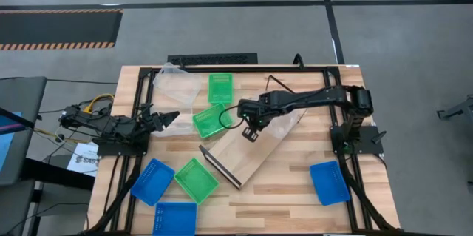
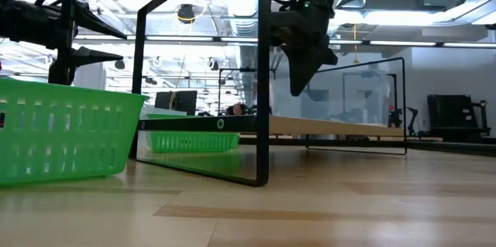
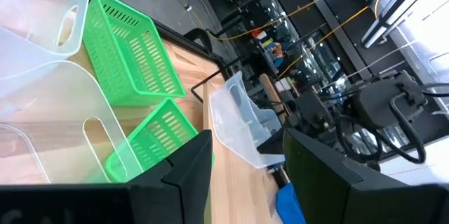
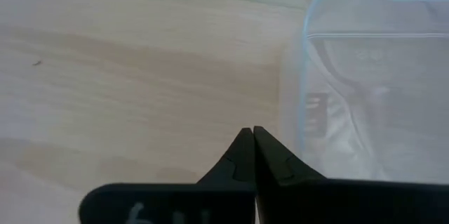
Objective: Stack baskets on shelf by color
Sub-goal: Put the bottom transparent bin on the shelf, then stack the bottom transparent bin on the other transparent bin on the shelf
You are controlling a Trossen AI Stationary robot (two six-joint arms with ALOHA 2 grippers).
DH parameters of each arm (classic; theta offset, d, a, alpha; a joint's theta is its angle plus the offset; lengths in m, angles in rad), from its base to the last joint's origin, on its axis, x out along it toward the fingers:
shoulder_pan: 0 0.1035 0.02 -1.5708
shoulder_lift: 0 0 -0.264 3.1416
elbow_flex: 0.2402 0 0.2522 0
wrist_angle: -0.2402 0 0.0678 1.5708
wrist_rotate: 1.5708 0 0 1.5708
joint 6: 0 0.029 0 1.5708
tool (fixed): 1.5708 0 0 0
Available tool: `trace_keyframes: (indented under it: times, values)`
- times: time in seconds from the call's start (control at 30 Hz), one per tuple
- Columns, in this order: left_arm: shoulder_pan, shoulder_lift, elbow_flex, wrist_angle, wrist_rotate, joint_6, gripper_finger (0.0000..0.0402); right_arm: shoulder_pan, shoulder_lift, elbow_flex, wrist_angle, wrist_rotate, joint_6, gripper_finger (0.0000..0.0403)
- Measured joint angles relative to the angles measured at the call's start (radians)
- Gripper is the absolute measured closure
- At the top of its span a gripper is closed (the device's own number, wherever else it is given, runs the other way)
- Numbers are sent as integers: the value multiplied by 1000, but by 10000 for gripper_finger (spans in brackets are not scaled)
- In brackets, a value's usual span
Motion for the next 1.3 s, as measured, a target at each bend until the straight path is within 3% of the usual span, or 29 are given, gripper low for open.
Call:
trace_keyframes:
  times: [0.23,0.53,0.73,0.83,0.97,1.13,1.2,1.3]
  values:
    - [0,0,0,1,-1,-12,237,-32,-5,20,12,-23,20,394]
    - [0,0,0,143,41,-5,237,-48,-14,285,98,-24,-121,381]
    - [0,46,159,232,156,190,237,-55,-5,364,123,-7,-201,352]
    - [0,154,310,186,164,338,237,-62,-5,375,115,-6,-224,325]
    - [0,376,547,-79,185,433,237,-61,-5,394,108,-6,-253,283]
    - [0,685,835,-718,314,262,226,-61,-5,412,50,-7,-273,234]
    - [0,801,893,-931,365,210,218,-61,-5,412,30,-7,-278,222]
    - [-5,913,895,-1100,404,206,204,-61,-5,412,19,-7,-285,210]
